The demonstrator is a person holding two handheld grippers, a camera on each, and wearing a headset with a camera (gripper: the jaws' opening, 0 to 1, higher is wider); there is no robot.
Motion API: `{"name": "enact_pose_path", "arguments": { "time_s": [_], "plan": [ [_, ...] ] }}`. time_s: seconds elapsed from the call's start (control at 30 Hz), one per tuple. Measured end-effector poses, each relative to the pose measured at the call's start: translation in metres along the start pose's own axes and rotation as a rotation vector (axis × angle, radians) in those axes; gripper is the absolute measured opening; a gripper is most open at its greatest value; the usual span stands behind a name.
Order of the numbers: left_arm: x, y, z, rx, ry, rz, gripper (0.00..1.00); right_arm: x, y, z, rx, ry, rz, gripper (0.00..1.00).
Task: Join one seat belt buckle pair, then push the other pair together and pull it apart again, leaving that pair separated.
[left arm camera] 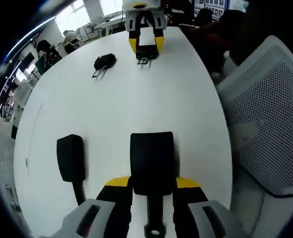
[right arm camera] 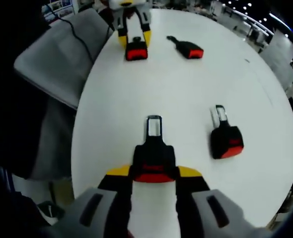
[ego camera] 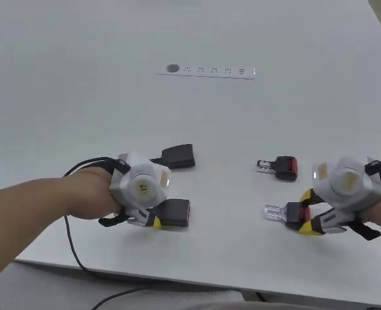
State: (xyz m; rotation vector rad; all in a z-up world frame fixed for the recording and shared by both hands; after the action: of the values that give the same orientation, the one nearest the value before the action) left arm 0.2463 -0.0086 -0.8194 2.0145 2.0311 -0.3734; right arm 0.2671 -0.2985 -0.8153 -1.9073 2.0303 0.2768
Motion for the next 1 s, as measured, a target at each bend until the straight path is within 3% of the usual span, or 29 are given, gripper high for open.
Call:
{"name": "enact_pose_path", "arguments": {
  "time_s": [0.17,0.37,0.53,1.0],
  "plan": [
    [0.0001,0.0004,0.0002,0.006,0.017,0.034,0.32,0.0015,-0.0022,0.0015,-0.03,0.0,-0.004,0.33],
    [0.0004,0.0008,0.0003,0.01,0.014,0.034,0.32,0.0027,-0.0025,0.0036,-0.035,0.006,0.0,0.33],
    [-0.0006,0.0009,0.0017,0.018,0.038,0.069,0.32,0.0044,-0.0032,0.0054,-0.032,0.002,-0.002,0.33],
    [-0.0007,0.0024,0.003,0.035,0.047,0.062,0.32,0.0036,-0.0014,0.0072,-0.03,0.014,-0.049,0.34]
  ]
}}
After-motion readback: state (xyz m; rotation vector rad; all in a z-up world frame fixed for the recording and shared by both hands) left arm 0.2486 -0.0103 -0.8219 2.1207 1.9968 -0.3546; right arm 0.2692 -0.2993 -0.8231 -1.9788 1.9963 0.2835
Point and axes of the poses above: the centre of the closed fingertips' face, and the gripper's own axes: z roughly forward along the fingers, y roughly to its left, x roughly out of its underside, the point moved 4 cm from there along -z, roughly backward along the fingers, and after that the axes turned 5 degrees about x, right-handed, at the moved point
